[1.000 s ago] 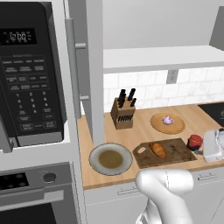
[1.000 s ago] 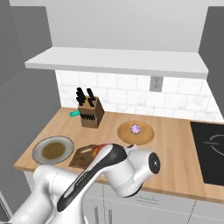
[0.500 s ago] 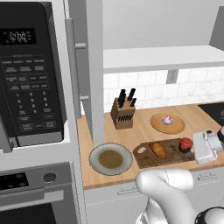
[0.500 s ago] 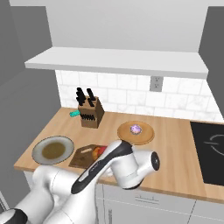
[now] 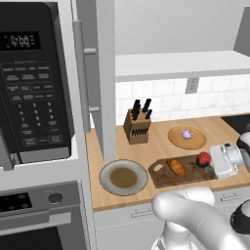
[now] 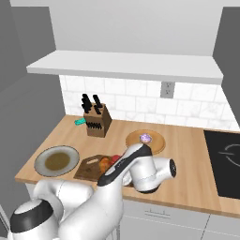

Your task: From the different types of pastries on the counter, select a croissant and place it on the cutting board. Then retrieve a jar of jam from the cabinet and place it alongside the croissant on the cutting board.

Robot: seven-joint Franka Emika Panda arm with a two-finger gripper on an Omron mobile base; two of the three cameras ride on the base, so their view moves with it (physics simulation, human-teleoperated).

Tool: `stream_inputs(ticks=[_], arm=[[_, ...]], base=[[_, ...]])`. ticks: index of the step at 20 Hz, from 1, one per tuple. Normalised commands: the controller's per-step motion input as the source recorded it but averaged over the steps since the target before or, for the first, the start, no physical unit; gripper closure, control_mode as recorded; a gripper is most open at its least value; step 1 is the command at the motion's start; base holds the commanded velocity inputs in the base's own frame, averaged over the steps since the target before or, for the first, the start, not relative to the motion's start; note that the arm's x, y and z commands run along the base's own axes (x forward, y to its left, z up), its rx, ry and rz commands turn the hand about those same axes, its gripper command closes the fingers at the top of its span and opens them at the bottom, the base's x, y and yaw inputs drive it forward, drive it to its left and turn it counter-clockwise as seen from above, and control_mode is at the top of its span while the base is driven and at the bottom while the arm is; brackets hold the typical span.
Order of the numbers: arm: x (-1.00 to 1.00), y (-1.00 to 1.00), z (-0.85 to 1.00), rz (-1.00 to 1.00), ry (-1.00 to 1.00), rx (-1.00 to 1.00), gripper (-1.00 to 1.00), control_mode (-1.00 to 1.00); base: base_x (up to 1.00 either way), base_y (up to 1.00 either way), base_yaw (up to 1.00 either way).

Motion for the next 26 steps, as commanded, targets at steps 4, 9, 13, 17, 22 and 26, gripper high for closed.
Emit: stream_inputs(ticks=[4, 9, 13, 17, 22, 26], arm=[[0.36, -0.16, -0.13, 0.09, 0.0, 0.04, 1.0, -1.0], [0.31, -0.11, -0.19, 0.08, 0.0, 0.03, 1.0, -1.0], [0.25, -0.13, -0.3, 0.07, 0.0, 0.03, 1.0, -1.0], [0.23, -0.07, -0.3, 0.07, 0.0, 0.02, 1.0, -1.0], [0.25, -0.02, -0.18, 0.07, 0.0, 0.01, 1.0, -1.0], [0.18, -0.01, -0.13, 0.06, 0.0, 0.0, 1.0, -1.0]], base=[[0.0, 0.0, 0.0], [0.0, 0.0, 0.0], [0.0, 0.0, 0.0], [0.0, 0.0, 0.0], [0.0, 0.0, 0.0], [0.0, 0.0, 0.0]])
